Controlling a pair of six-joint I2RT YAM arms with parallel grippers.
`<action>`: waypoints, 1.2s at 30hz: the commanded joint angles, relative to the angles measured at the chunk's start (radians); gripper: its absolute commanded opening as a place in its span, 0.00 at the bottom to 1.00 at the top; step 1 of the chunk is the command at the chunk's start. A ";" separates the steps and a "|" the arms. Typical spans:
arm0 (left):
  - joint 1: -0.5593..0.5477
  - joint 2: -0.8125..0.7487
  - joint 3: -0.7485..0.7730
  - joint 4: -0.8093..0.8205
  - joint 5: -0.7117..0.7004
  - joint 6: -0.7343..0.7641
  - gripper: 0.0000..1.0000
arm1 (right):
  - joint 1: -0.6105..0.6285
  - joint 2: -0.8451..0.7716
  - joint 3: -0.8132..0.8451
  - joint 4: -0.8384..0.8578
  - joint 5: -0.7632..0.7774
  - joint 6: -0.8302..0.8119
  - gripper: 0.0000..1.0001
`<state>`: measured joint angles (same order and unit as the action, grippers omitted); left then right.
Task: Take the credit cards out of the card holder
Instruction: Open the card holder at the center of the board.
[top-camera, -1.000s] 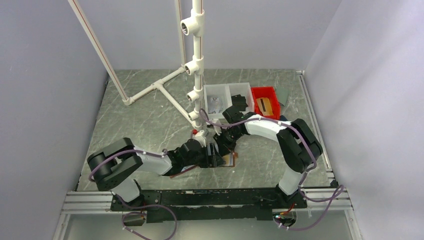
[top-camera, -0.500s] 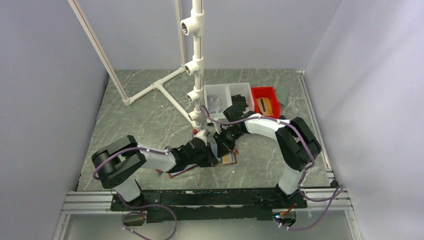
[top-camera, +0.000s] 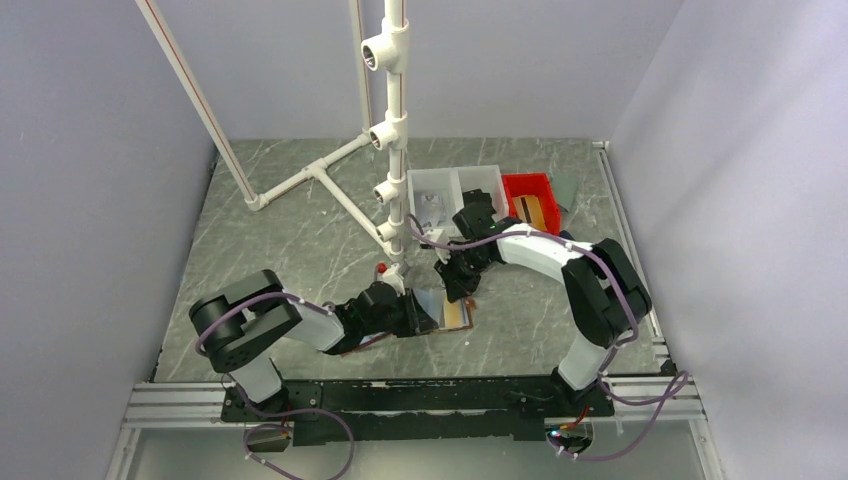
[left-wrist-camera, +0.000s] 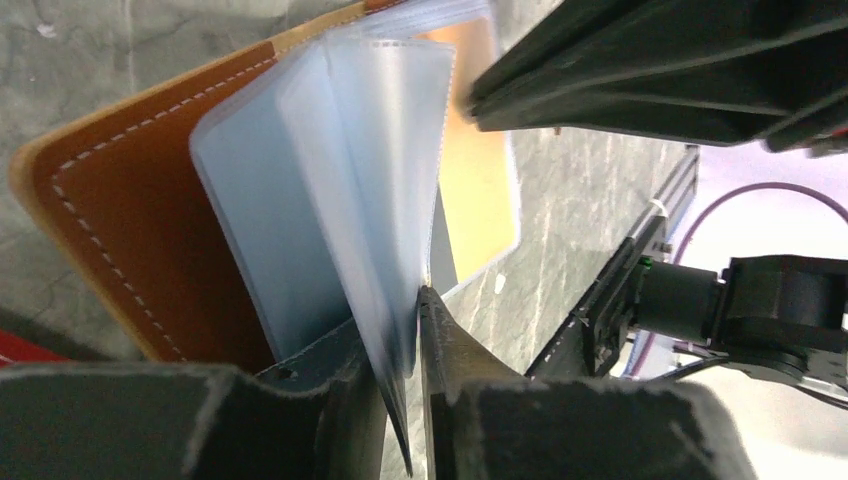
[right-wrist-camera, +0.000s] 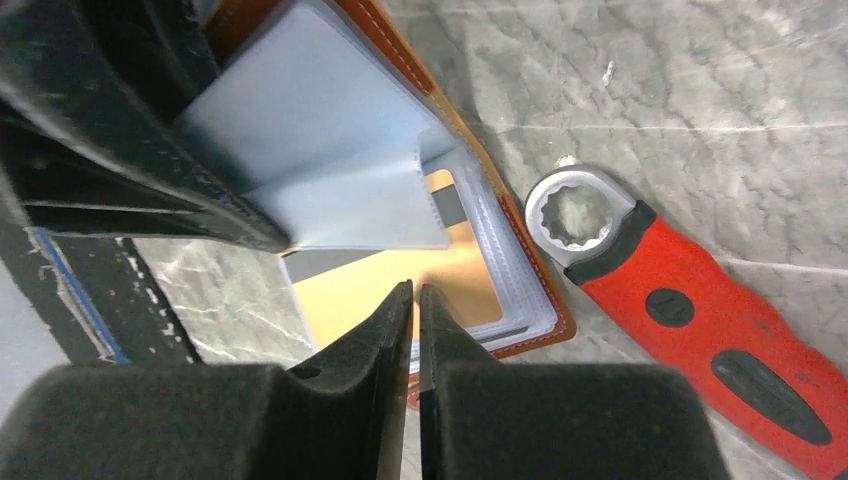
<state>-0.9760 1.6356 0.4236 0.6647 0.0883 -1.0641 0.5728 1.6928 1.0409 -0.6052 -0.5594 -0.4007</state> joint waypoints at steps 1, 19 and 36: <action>0.008 0.072 -0.079 0.078 0.077 0.007 0.23 | 0.023 0.037 0.011 0.006 0.094 0.008 0.09; 0.017 0.110 -0.039 0.094 0.148 0.037 0.59 | 0.048 0.116 0.053 0.006 -0.210 0.072 0.09; 0.018 -0.001 -0.014 -0.234 -0.033 0.000 0.19 | 0.031 0.029 0.079 -0.100 -0.076 -0.094 0.10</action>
<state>-0.9573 1.6405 0.4473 0.6247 0.1341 -1.0794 0.6159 1.8046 1.0821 -0.6567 -0.7258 -0.3950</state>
